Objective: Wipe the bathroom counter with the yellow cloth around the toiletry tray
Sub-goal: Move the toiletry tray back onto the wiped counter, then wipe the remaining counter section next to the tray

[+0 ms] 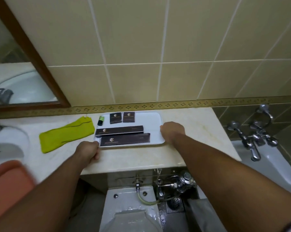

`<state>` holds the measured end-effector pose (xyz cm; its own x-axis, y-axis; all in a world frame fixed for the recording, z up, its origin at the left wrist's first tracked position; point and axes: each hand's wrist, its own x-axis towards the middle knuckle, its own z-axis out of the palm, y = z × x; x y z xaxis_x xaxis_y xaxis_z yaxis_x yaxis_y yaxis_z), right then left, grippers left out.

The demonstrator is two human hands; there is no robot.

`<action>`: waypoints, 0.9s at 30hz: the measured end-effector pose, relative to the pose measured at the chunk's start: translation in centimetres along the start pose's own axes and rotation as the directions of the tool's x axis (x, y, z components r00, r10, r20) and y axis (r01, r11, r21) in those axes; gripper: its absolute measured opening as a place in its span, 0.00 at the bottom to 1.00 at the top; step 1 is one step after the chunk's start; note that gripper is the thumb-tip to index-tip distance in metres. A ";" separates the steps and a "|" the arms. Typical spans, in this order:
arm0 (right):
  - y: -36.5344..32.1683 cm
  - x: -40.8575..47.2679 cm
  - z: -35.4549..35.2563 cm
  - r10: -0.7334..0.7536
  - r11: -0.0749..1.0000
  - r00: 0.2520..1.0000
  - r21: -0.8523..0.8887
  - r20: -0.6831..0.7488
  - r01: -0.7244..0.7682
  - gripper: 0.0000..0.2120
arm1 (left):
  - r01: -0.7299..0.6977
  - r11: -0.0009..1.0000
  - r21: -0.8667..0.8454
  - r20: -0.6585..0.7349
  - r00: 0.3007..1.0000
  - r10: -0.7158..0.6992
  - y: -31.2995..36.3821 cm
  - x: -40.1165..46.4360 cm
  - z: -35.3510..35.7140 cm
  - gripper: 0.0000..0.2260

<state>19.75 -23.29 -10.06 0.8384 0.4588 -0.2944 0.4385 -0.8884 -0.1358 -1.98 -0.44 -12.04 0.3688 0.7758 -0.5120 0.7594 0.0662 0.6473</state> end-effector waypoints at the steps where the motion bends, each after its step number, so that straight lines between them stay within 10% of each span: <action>1: 0.0 0.6 0.2 -0.008 0.999 1.000 -0.034 -0.001 0.007 0.20 | 0.015 1.000 -0.004 0.036 0.999 -0.015 0.2 -0.1 0.2 0.20; 12: -1.0 5.9 1.5 -0.028 0.932 0.998 -0.359 0.053 0.045 0.19 | 0.082 0.996 -0.018 0.226 0.971 -0.076 0.9 1.7 -0.8 0.20; 16: -7.5 6.1 -2.2 -0.075 0.788 0.997 -0.614 -0.025 0.044 0.15 | -0.101 0.965 0.240 -0.103 0.986 0.129 0.3 3.9 -6.1 0.18; 22: -23.7 5.1 -1.5 -0.704 0.700 0.709 -0.129 0.043 0.702 0.20 | 0.144 0.834 0.532 -0.407 0.908 0.102 -1.9 8.8 -14.2 0.27; 27: -31.5 7.8 4.2 -0.659 0.704 0.722 -0.165 0.210 0.690 0.38 | 0.016 0.895 0.445 -0.219 0.971 0.091 -4.3 13.2 -16.1 0.27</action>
<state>11.13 8.16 -12.01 0.2487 0.9135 -0.3221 0.9412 -0.3064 -0.1425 -9.02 19.59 -12.48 0.3100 0.8972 -0.3145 0.9245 -0.2073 0.3198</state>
